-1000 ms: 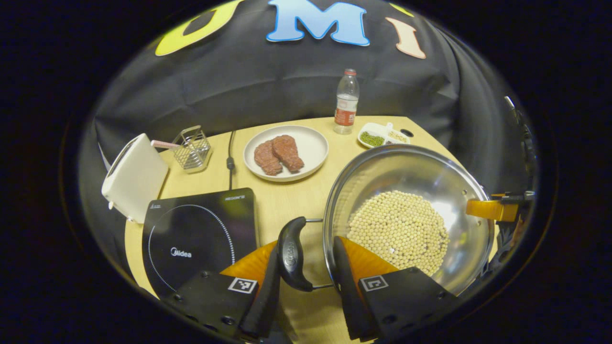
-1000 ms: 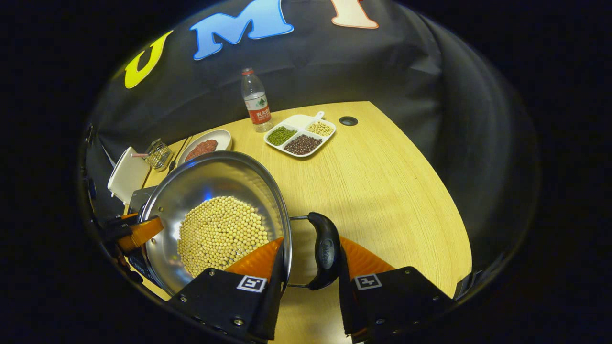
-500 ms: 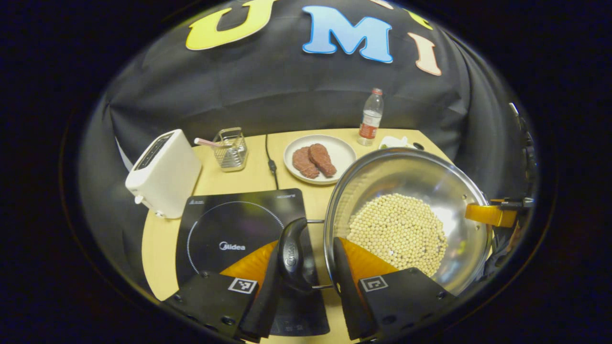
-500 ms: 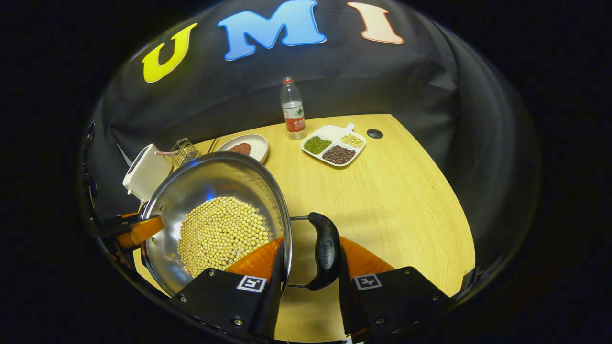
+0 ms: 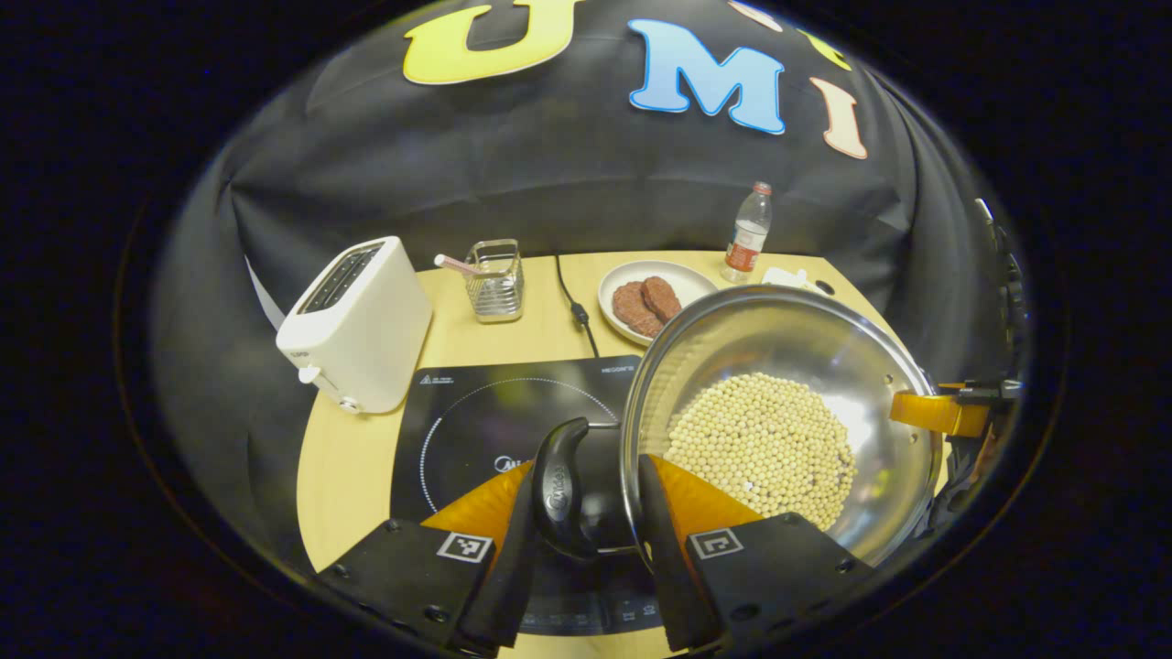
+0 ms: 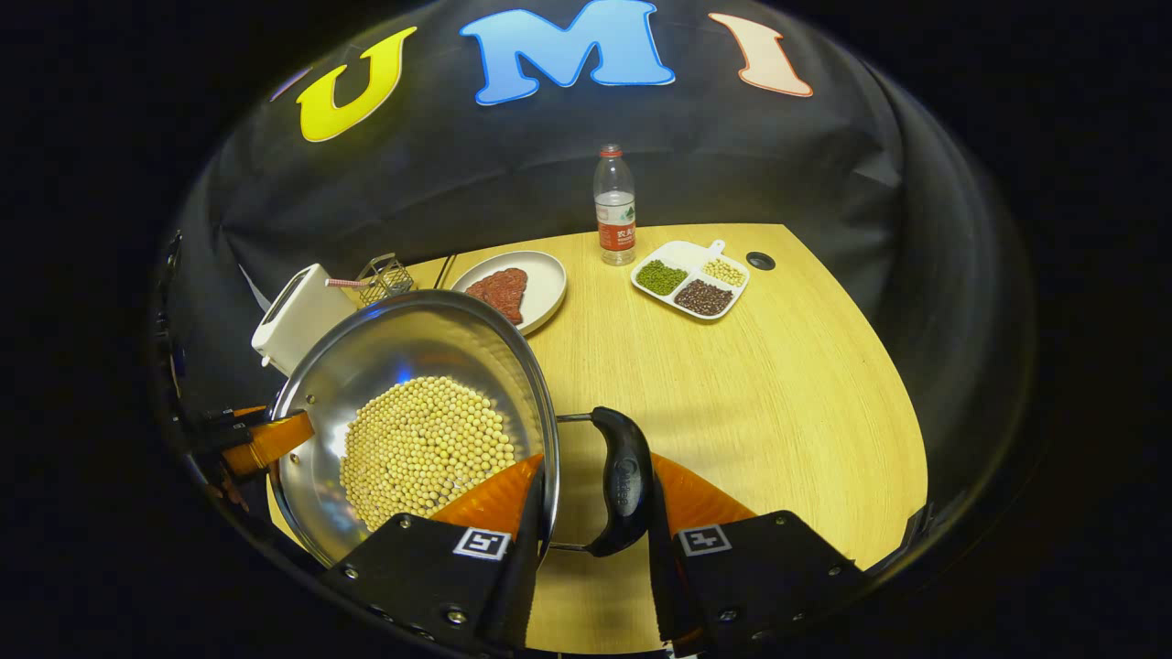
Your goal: First push the handle of the pot to place it horizontally, then grasp the pot with both hands and set it on the induction cooktop.
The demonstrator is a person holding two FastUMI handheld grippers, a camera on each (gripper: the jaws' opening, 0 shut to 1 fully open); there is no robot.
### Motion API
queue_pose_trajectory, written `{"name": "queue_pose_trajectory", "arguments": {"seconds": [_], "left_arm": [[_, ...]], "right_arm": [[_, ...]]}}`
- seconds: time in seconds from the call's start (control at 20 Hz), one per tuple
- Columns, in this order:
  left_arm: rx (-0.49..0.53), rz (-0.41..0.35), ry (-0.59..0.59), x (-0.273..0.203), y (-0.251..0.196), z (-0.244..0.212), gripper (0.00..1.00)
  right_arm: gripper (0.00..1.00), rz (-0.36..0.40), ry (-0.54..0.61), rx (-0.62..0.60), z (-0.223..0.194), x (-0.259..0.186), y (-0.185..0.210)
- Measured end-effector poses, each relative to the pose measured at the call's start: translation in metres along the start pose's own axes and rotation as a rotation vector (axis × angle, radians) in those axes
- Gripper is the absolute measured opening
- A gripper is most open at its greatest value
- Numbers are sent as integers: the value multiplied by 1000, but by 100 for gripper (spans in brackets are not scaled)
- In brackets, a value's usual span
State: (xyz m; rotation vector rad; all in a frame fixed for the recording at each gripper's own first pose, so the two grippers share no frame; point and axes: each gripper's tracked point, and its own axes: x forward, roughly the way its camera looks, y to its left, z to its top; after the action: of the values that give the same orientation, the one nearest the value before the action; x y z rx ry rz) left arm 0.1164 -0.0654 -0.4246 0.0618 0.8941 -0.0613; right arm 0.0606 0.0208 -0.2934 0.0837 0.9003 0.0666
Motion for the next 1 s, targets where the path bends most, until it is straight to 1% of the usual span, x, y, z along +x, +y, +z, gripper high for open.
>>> {"name": "queue_pose_trajectory", "arguments": {"seconds": [0.15,0.2,0.35,0.4,0.45,0.5,0.55,0.6,0.75,0.8,0.9,0.95,1.0], "left_arm": [[-2,1,-1,-1,0,1,64],[-4,0,-1,-1,0,1,60],[-6,1,-1,-2,2,2,60],[-5,1,-3,-2,1,4,64],[-4,2,-3,-2,2,4,60],[-4,3,-3,-3,3,4,64],[-5,3,-4,-3,3,4,64],[-8,4,-5,-2,2,4,60],[-18,7,-3,-3,2,4,60],[-21,8,-4,-3,1,4,64],[-26,11,-4,-3,2,4,64],[-30,13,-2,-3,2,4,60],[-34,13,-1,-6,3,5,64]], "right_arm": [[52,2,2,-4,1,2,19],[52,2,2,-4,0,4,24],[52,6,-1,-5,-2,8,41],[52,7,1,-8,-3,10,47],[52,8,4,-8,-4,12,52],[52,9,6,-7,-5,13,57],[52,11,8,-8,-4,15,62],[52,12,9,-10,-5,16,69],[52,17,17,-16,-7,22,86],[52,19,18,-16,-7,23,93],[52,22,24,-22,-8,27,103],[52,24,24,-21,-8,29,109],[52,25,26,-25,-8,31,115]]}}
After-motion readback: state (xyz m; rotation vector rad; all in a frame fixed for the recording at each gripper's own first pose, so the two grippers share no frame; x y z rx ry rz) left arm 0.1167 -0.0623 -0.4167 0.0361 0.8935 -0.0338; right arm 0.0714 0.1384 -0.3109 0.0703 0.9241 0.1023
